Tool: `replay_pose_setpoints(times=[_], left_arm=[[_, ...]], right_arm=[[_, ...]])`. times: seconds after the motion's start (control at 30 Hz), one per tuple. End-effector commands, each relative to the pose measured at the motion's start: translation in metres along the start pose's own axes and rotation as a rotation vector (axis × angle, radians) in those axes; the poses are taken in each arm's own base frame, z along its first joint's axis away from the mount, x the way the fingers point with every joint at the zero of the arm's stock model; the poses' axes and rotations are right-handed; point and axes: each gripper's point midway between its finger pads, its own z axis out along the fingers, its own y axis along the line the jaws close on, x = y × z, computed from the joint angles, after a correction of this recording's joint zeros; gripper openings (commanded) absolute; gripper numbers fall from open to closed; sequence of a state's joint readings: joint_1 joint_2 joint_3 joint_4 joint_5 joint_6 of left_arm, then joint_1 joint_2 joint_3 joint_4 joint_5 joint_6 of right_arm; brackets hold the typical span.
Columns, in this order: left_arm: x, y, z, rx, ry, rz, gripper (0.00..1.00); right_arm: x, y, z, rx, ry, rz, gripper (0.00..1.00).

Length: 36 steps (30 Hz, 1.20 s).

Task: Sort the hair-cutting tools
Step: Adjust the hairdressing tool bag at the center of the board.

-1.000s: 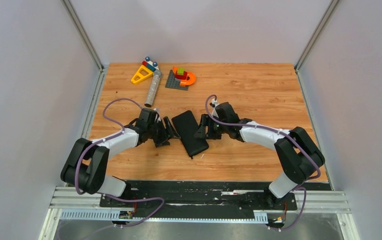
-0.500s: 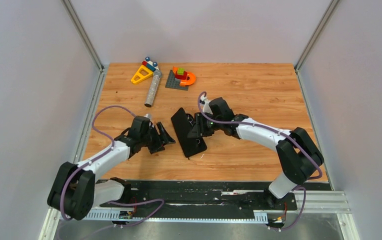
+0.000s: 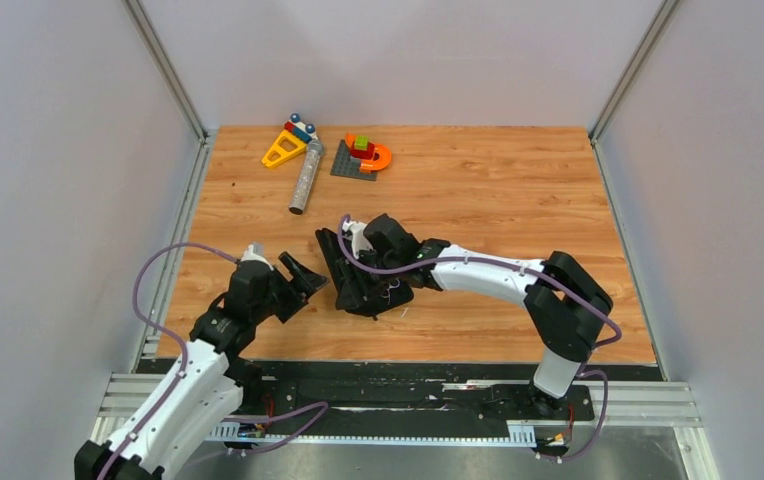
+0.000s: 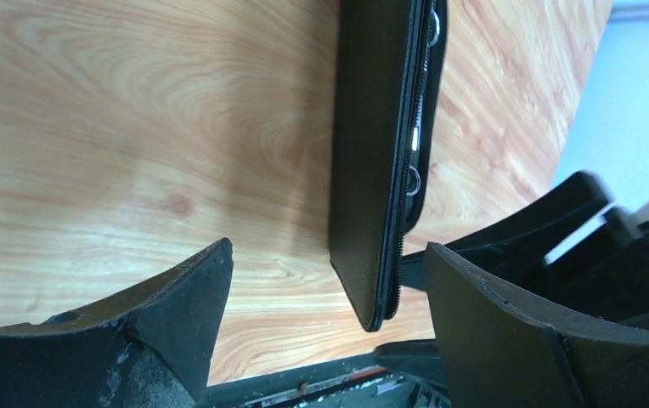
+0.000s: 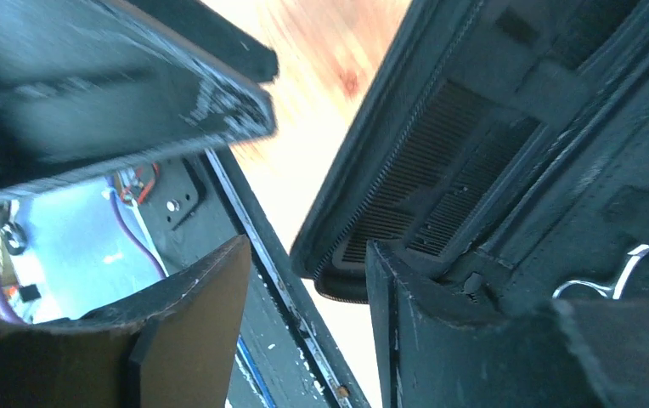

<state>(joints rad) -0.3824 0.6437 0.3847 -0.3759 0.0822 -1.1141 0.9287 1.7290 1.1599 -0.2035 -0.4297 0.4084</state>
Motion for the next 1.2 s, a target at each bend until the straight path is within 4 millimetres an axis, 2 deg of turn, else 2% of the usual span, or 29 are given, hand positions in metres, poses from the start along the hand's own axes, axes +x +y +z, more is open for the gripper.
replay_pose_setpoints(times=[0.0, 0.13, 0.3, 0.4, 0.67, 0.77, 0.87, 0.97, 1.17], left_arm=[[-0.012, 0.025, -0.011, -0.092, -0.101, -0.088, 0.90], [-0.011, 0.029, -0.011, -0.089, -0.107, -0.109, 0.91], [-0.009, 0.020, -0.001, -0.062, -0.078, -0.103, 0.90], [-0.005, 0.016, 0.006, -0.058, -0.037, -0.091, 0.88], [-0.010, -0.001, 0.013, -0.024, -0.017, -0.050, 0.85], [-0.011, -0.005, 0.014, -0.017, -0.012, -0.038, 0.82], [-0.008, -0.009, 0.018, -0.006, 0.016, -0.033, 0.77], [-0.007, -0.017, 0.020, 0.012, 0.042, -0.018, 0.72], [-0.007, -0.025, 0.021, 0.029, 0.064, 0.003, 0.66]], right_arm=[[0.008, 0.004, 0.012, -0.010, 0.047, -0.046, 0.55], [0.013, 0.010, 0.011, -0.026, 0.061, -0.067, 0.57], [0.008, 0.009, -0.005, 0.035, 0.002, -0.096, 0.57], [0.009, -0.003, -0.018, 0.119, -0.049, -0.081, 0.55], [0.042, -0.031, -0.053, 0.260, -0.120, 0.011, 0.47], [0.062, -0.045, -0.049, 0.315, -0.079, 0.039, 0.44], [0.072, -0.049, -0.038, 0.344, -0.043, 0.038, 0.42], [0.072, -0.048, -0.025, 0.374, -0.022, 0.020, 0.40], [0.073, -0.063, -0.002, 0.468, -0.010, 0.002, 0.37]])
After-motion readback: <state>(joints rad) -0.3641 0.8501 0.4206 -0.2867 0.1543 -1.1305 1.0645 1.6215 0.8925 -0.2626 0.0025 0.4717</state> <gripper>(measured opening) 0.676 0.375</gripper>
